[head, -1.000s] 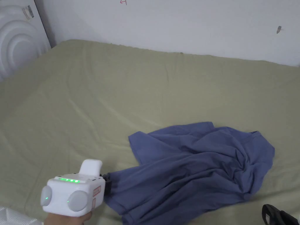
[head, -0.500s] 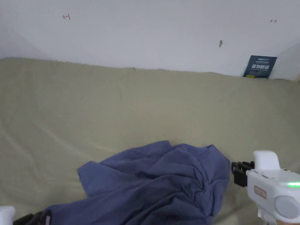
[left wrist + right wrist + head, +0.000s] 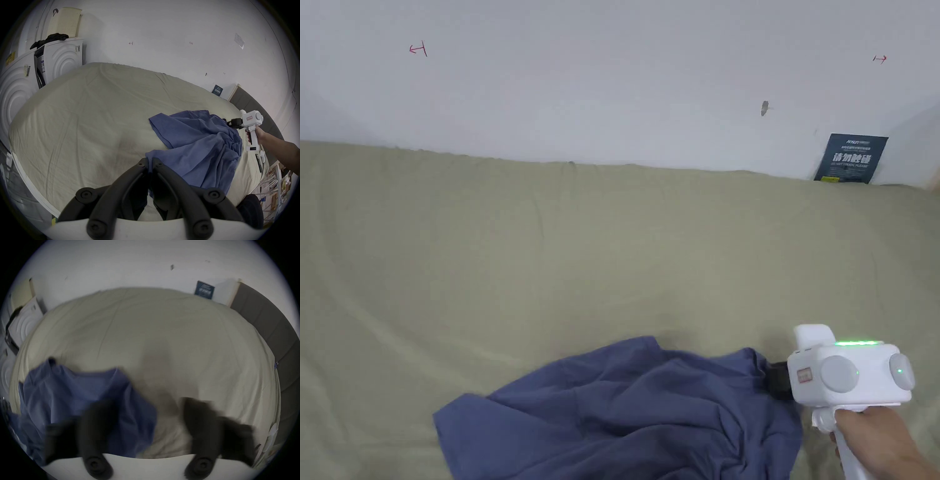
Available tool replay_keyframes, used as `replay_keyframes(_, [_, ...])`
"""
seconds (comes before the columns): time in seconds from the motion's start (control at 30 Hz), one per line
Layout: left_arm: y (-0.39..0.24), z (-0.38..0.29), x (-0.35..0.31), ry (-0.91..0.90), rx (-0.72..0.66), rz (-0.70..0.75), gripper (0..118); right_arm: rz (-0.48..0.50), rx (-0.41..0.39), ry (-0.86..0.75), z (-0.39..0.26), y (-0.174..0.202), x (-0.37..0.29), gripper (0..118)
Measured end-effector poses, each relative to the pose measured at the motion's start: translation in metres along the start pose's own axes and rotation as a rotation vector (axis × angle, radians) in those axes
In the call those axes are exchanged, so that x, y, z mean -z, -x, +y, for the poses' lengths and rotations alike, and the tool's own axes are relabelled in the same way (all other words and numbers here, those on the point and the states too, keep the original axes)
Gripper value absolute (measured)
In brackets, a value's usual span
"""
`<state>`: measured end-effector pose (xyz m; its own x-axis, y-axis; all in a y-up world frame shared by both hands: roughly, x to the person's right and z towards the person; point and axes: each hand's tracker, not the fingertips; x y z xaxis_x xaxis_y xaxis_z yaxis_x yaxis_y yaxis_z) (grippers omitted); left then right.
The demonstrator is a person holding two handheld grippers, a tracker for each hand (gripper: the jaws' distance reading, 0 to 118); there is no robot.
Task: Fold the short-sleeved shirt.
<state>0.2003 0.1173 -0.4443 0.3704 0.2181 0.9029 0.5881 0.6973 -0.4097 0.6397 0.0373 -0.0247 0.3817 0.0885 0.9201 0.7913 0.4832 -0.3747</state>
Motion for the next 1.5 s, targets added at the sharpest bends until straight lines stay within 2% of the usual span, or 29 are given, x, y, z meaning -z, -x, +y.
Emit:
replay_keyframes(0.07, [-0.001,0.001,0.004,0.003,0.004,0.005,1,0.019,0.047,-0.102,-0.009,0.001,-0.017,35])
replay_keyframes(0.1, [-0.001,0.002,0.005,0.003,0.004,0.005,1,0.065,0.090,-0.069,-0.009,-0.004,-0.019,31])
replay_keyframes(0.13, [0.001,0.004,0.008,0.003,-0.009,-0.008,1,0.093,0.141,-0.082,-0.012,-0.006,-0.026,5])
replay_keyframes(0.23, [-0.001,0.012,0.005,-0.050,0.002,0.012,0,0.094,0.134,-0.179,-0.008,-0.012,-0.063,4])
replay_keyframes(0.3, [0.007,0.021,0.000,-0.100,-0.014,0.001,0,0.135,0.155,-0.233,-0.003,-0.016,-0.096,4])
replay_keyframes(0.37, [0.008,0.040,-0.012,-0.144,-0.050,-0.021,0,0.160,0.178,-0.308,0.007,-0.022,-0.139,4])
replay_keyframes(0.5, [0.011,0.080,-0.043,-0.267,-0.013,-0.011,0,0.182,0.172,-0.429,0.024,-0.030,-0.229,4])
replay_keyframes(0.67, [0.002,0.146,-0.096,-0.431,-0.032,-0.017,0,0.151,0.121,-0.575,0.044,-0.041,-0.331,4])
replay_keyframes(0.8, [-0.008,0.204,-0.138,-0.543,-0.026,-0.020,0,0.153,0.148,-0.686,0.068,-0.057,-0.401,4])
replay_keyframes(0.97, [-0.027,0.286,-0.178,-0.662,0.024,0.004,0,0.085,0.126,-0.837,0.108,-0.072,-0.478,4])
replay_keyframes(1.23, [-0.040,0.377,-0.186,-0.745,0.069,0.049,0,0.033,0.164,-0.933,0.155,-0.086,-0.516,4])
replay_keyframes(1.5, [-0.043,0.401,-0.105,-0.688,0.146,0.090,0,0.057,0.240,-0.911,0.154,-0.087,-0.443,4])
